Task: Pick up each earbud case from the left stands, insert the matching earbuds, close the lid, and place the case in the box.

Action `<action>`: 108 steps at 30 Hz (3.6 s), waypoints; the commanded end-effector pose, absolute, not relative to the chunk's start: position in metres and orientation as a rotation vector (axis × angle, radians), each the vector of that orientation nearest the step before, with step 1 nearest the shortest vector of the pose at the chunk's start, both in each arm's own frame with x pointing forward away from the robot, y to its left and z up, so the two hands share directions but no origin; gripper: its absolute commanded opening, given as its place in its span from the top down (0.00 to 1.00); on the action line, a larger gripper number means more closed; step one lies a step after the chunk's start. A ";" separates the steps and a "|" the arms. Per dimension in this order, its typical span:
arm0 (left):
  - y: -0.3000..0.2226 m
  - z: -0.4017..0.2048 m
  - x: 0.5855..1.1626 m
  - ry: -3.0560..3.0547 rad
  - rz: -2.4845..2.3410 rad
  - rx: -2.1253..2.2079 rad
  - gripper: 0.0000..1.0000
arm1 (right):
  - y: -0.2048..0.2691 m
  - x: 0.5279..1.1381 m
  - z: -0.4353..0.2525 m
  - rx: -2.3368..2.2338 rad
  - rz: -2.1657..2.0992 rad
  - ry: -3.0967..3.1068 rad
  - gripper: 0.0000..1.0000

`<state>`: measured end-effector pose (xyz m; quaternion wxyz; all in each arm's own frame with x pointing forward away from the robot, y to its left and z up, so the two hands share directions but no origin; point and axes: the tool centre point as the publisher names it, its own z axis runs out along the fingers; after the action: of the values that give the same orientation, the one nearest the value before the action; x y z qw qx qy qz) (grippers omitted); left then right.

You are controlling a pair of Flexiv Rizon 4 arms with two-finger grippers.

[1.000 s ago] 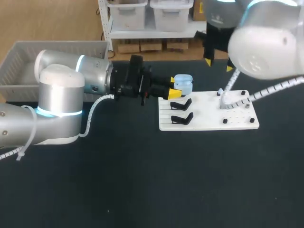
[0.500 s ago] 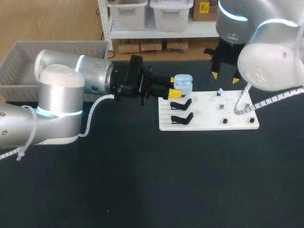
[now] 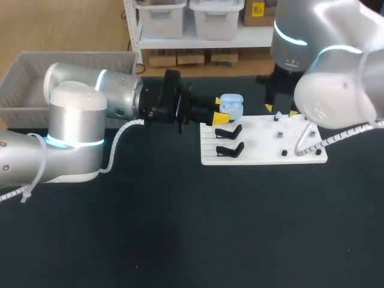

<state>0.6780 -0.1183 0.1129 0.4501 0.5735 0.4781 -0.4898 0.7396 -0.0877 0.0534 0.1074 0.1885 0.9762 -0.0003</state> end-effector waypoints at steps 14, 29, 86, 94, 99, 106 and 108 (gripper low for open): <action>-0.119 0.113 0.679 1.183 -1.211 1.419 1.00 | -0.096 0.758 0.021 0.611 0.064 2.913 0.53; -0.119 0.113 0.679 1.183 -1.211 1.419 1.00 | -0.094 0.764 0.017 0.585 0.088 2.909 0.59; -0.119 0.113 0.679 1.183 -1.211 1.419 1.00 | -0.088 0.709 0.159 0.440 0.093 2.839 1.00; -0.119 0.113 0.679 1.183 -1.211 1.419 1.00 | -0.065 0.680 0.206 0.290 0.171 2.891 1.00; -0.119 0.113 0.679 1.183 -1.211 1.419 1.00 | -0.044 0.669 0.214 0.184 0.152 2.885 1.00; -0.119 0.113 0.679 1.183 -1.211 1.419 1.00 | -0.017 0.659 0.208 0.098 0.155 2.897 1.00; -0.119 0.113 0.679 1.183 -1.211 1.419 1.00 | -0.017 0.659 0.208 0.098 0.155 2.897 1.00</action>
<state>0.6780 -0.1183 0.1129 0.4501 0.5736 0.4781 -0.4898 0.6570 -0.0176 0.2090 0.1195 0.0330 0.9908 0.0535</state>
